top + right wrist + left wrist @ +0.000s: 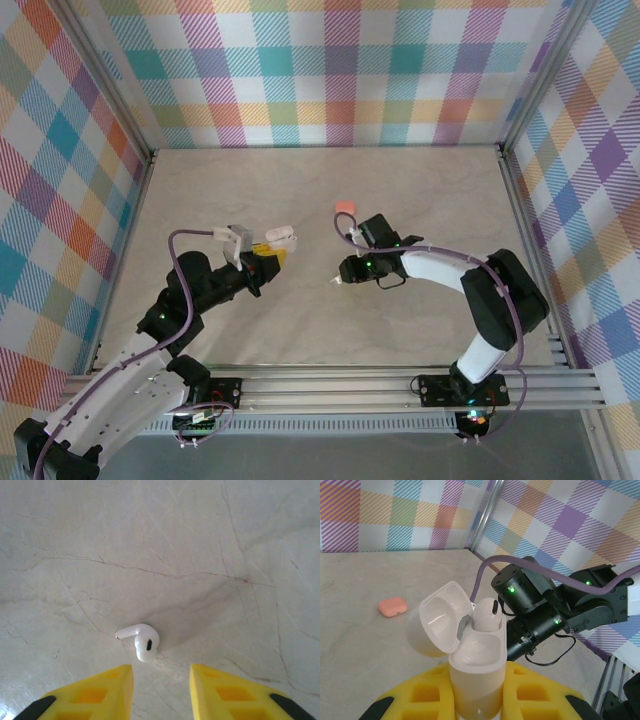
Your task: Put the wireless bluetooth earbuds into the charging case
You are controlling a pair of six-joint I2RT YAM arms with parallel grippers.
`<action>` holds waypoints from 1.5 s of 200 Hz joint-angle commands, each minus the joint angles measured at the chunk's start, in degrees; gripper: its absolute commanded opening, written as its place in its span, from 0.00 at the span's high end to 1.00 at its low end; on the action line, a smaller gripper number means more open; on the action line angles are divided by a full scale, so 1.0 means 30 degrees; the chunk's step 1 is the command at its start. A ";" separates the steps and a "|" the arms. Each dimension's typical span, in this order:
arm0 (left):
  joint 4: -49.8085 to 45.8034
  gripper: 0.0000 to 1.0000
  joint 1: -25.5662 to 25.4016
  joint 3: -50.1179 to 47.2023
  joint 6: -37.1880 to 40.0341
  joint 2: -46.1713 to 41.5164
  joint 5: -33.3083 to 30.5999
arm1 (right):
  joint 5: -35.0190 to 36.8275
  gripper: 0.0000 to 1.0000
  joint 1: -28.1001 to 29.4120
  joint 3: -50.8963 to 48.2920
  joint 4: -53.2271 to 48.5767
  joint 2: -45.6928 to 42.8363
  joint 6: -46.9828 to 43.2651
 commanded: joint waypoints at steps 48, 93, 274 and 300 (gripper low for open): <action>0.1180 1.00 -0.0156 0.0060 -0.0187 0.0149 0.0376 | -0.0371 0.70 0.0520 -0.0391 -0.0401 -0.0056 0.4617; 0.1087 1.00 -0.0156 0.0133 -0.0007 0.0218 0.0382 | -0.0196 0.72 0.1003 0.0597 -0.0704 0.1375 0.4260; 0.0589 1.00 -0.0156 0.0001 0.0254 0.0021 -0.0003 | -0.0022 0.77 0.1029 0.3129 -0.1699 0.4363 0.2343; 0.0509 1.00 -0.0156 -0.0028 0.0281 -0.0104 -0.0005 | -0.0057 0.81 0.1033 0.3268 -0.1852 0.4401 0.1972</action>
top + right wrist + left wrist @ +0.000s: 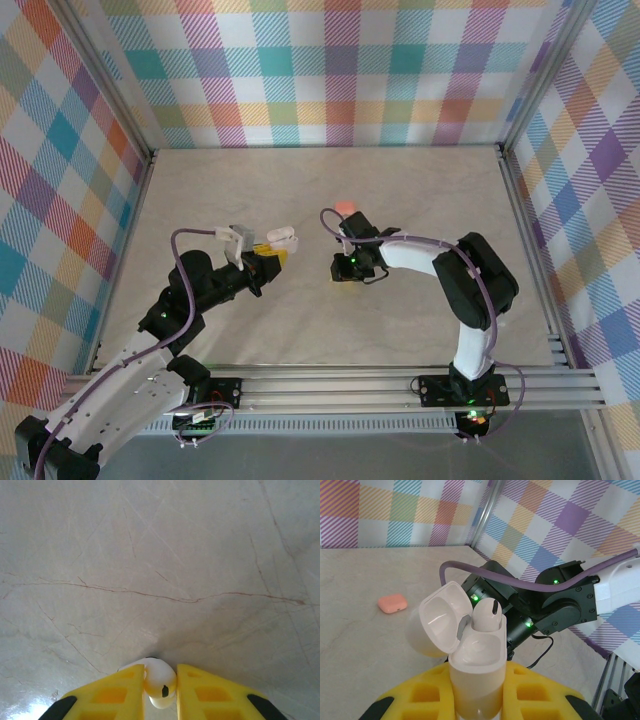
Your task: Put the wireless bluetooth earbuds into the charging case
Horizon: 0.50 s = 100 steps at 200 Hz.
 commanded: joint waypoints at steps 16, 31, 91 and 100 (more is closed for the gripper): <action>0.0421 1.00 -0.0156 -0.0028 0.0322 -0.0352 0.0082 | 0.0012 0.83 0.0050 0.0405 -0.0711 0.0461 -0.1204; 0.0395 1.00 -0.0156 -0.0057 0.0461 -0.0298 0.0715 | 0.0417 0.86 0.0061 0.0625 -0.1033 0.0093 -0.1772; -0.0155 1.00 -0.0159 0.0785 0.1213 0.1183 0.3231 | 0.1600 0.94 0.0034 0.0886 -0.1859 -0.2115 -0.4195; -0.0120 1.00 -0.0156 0.0792 0.1287 0.1288 0.3349 | 0.1703 0.94 0.0034 0.0756 -0.1938 -0.2613 -0.4481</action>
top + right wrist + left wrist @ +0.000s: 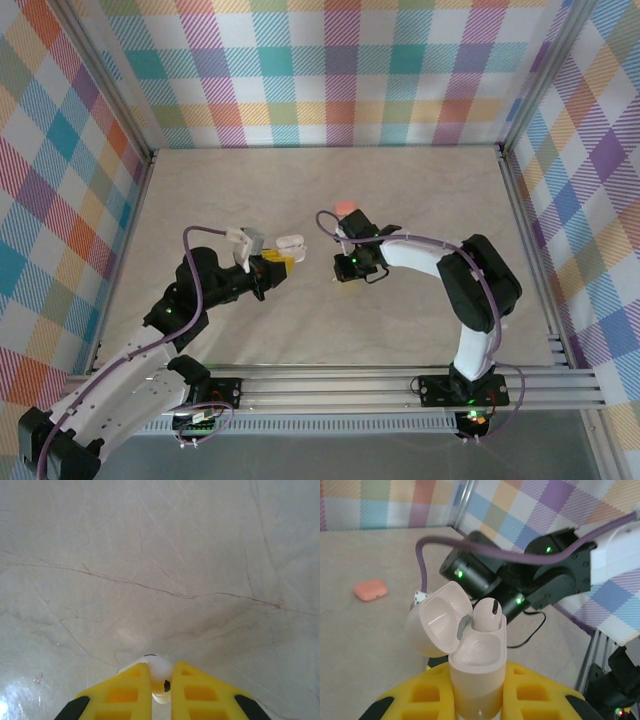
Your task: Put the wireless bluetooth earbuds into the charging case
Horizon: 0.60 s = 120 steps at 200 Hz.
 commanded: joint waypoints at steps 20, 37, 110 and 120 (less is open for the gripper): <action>0.0157 1.00 -0.0145 0.0770 0.0768 0.0356 0.1450 | 0.0976 0.95 0.0027 -0.0166 -0.0548 -0.3178 -0.2167; 0.0081 1.00 -0.0156 0.0843 0.0958 0.0499 0.1676 | 0.1272 0.95 0.0024 -0.0453 -0.0700 -0.4505 -0.2884; 0.0215 1.00 -0.0156 0.1450 0.1905 0.1554 0.2993 | 0.2547 1.00 0.0392 -0.0485 -0.1374 -1.0988 -0.6193; 0.0238 1.00 -0.0156 0.1601 0.2158 0.1848 0.3224 | 0.2849 0.99 0.0563 -0.0430 -0.1317 -1.1840 -0.6727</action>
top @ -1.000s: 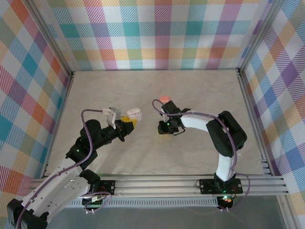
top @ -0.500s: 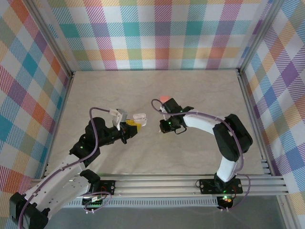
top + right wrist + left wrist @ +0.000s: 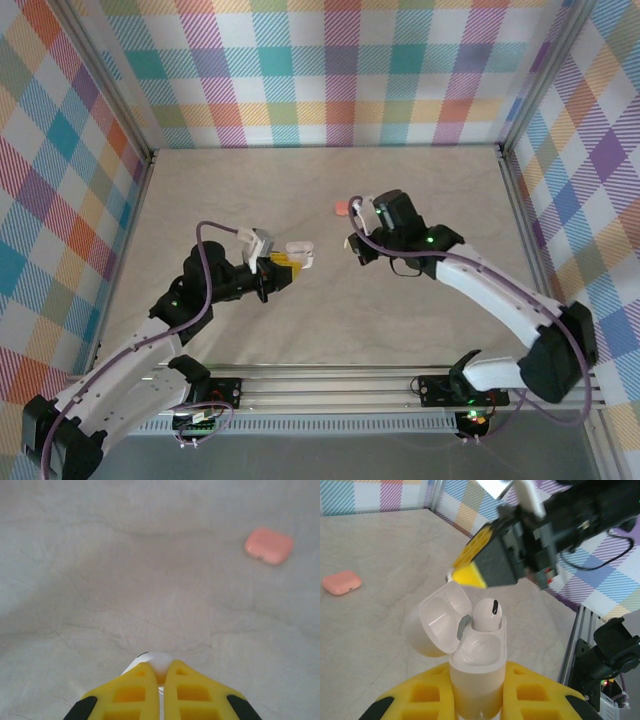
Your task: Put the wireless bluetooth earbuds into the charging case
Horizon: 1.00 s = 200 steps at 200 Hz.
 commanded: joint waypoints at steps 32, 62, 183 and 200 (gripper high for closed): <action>0.1001 1.00 -0.0159 0.1254 0.1292 0.1302 0.1702 | 0.1651 0.99 0.1122 0.0426 -0.0034 -0.3505 -0.3952; 0.1779 1.00 -0.0156 0.1422 0.1498 0.1924 0.2193 | 0.1764 0.99 0.1954 0.1287 0.0113 -0.4004 -0.5094; 0.4590 1.00 -0.0310 0.0840 0.1193 0.2275 0.3180 | 0.1039 1.00 0.5251 0.2552 0.2524 -0.2370 -0.7083; 0.4822 1.00 -0.0390 0.0696 0.1190 0.2223 0.3096 | 0.1207 1.00 0.5728 0.2655 0.2639 -0.1977 -0.7743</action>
